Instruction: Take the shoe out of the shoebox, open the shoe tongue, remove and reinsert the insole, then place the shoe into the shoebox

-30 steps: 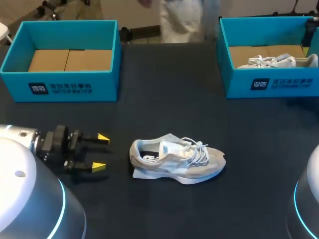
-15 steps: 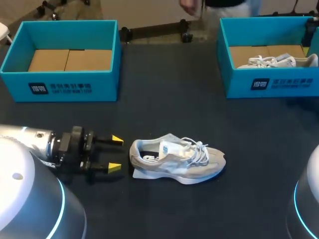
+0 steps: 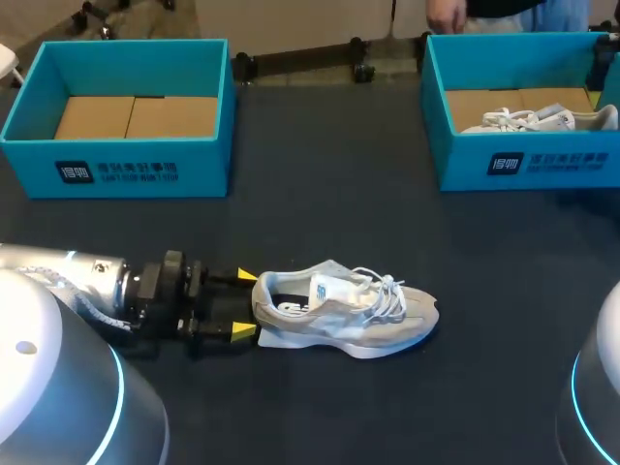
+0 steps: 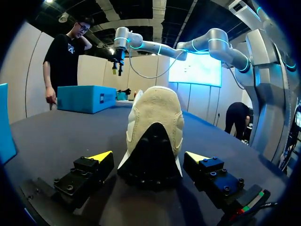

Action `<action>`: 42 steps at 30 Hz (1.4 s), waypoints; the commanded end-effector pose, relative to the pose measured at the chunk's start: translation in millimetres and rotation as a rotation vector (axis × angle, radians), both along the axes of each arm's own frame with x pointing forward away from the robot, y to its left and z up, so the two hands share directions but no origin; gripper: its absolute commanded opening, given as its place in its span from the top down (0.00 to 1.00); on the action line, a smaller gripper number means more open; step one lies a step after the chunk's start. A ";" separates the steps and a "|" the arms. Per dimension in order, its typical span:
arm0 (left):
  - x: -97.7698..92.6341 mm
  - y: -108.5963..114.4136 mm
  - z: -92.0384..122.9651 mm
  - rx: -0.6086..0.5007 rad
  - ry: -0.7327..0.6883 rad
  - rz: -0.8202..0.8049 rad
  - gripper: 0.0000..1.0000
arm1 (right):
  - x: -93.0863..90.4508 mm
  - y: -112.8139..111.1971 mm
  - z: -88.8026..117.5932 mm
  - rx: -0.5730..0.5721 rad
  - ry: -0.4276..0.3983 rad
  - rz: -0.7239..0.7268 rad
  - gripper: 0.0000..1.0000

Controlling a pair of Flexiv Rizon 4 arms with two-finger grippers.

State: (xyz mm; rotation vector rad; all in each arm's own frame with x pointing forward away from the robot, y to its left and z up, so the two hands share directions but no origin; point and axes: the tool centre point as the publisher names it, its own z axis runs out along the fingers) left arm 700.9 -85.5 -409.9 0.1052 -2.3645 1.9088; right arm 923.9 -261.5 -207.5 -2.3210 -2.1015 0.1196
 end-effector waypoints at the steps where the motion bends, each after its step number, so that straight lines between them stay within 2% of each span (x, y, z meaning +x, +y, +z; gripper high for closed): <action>1: 1.8 -8.0 -3.1 0.006 -0.004 -0.011 0.00 | -0.1 0.5 0.0 -0.002 0.000 -0.001 0.00; 14: -4.0 -26.6 -5.8 0.013 -0.014 -0.045 0.00 | -0.1 0.5 0.0 -0.002 0.000 -0.001 0.00; 42: -8.2 -47.1 -9.0 0.026 -0.017 -0.065 0.00 | -0.1 0.5 0.0 -0.002 0.000 -0.001 0.00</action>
